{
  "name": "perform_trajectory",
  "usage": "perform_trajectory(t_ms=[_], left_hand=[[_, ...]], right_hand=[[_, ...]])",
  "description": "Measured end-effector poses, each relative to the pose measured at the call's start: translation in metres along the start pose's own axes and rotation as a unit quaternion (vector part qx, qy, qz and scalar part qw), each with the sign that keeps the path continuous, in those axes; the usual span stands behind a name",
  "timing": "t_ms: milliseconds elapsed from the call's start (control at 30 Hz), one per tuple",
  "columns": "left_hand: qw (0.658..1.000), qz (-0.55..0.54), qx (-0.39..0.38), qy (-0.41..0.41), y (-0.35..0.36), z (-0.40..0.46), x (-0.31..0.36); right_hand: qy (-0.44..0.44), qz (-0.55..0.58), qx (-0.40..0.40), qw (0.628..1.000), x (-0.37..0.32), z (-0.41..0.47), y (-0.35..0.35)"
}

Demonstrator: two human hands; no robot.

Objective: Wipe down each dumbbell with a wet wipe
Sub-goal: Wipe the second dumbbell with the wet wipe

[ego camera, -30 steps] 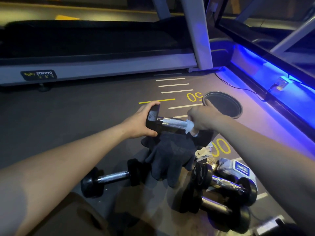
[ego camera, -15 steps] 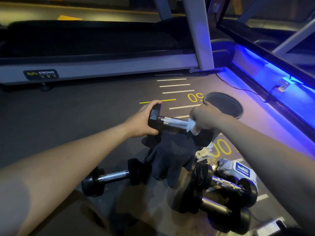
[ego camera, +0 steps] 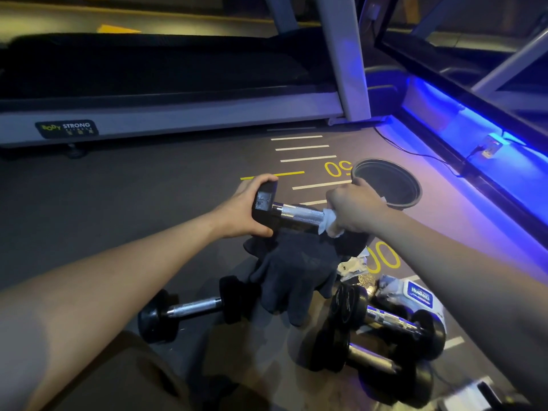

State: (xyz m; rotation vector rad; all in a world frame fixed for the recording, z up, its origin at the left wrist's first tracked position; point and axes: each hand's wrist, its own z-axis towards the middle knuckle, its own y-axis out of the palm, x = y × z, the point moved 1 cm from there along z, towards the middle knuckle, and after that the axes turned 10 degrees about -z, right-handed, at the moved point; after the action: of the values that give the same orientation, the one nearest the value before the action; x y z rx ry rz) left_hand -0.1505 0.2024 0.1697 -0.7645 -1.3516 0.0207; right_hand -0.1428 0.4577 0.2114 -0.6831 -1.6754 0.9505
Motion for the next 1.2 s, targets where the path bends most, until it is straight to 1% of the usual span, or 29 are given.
perform_trajectory(t_ms=[67,167,200,267,333,433,533,733,833,1000,1100,1200], left_hand=[[1.000,-0.016,0.001,-0.001,0.000,0.000,-0.001],[0.999,-0.037,-0.004,-0.006,0.001,0.002,-0.003],[0.998,-0.054,-0.006,-0.013,0.002,0.003,-0.005],[0.990,-0.127,-0.014,-0.053,0.004,0.002,-0.006],[0.974,-0.202,-0.033,-0.099,0.006,0.000,-0.008],[0.959,-0.249,-0.065,-0.121,0.011,-0.003,-0.013],[0.954,-0.261,-0.070,-0.127,0.014,-0.003,-0.015],[0.956,-0.271,-0.051,-0.103,0.017,-0.006,-0.010],[0.954,-0.281,-0.031,-0.099,0.018,-0.008,-0.004],[0.958,-0.268,-0.010,-0.102,0.021,-0.007,0.001],[0.963,-0.251,-0.011,-0.097,0.022,-0.007,-0.001],[0.964,-0.248,-0.011,-0.093,0.021,-0.008,0.000]], right_hand=[[0.006,-0.003,0.003,1.000,0.000,-0.001,0.000],[0.003,0.002,-0.028,1.000,0.001,0.001,0.000],[-0.002,0.007,-0.040,0.999,0.001,0.002,0.001],[-0.011,0.015,-0.051,0.999,0.001,0.003,0.001],[-0.017,0.017,-0.034,0.999,0.000,0.002,0.001],[-0.007,0.015,-0.006,1.000,-0.002,-0.002,0.004],[0.011,0.005,0.017,1.000,-0.005,-0.005,0.011],[0.043,-0.042,0.027,0.998,-0.014,-0.014,0.012],[0.036,-0.075,0.040,0.996,-0.019,-0.016,0.011],[0.030,-0.033,0.036,0.998,-0.012,-0.012,0.020],[0.021,-0.060,0.034,0.997,-0.013,-0.012,0.020],[-0.020,-0.095,0.016,0.995,-0.014,-0.013,0.009]])
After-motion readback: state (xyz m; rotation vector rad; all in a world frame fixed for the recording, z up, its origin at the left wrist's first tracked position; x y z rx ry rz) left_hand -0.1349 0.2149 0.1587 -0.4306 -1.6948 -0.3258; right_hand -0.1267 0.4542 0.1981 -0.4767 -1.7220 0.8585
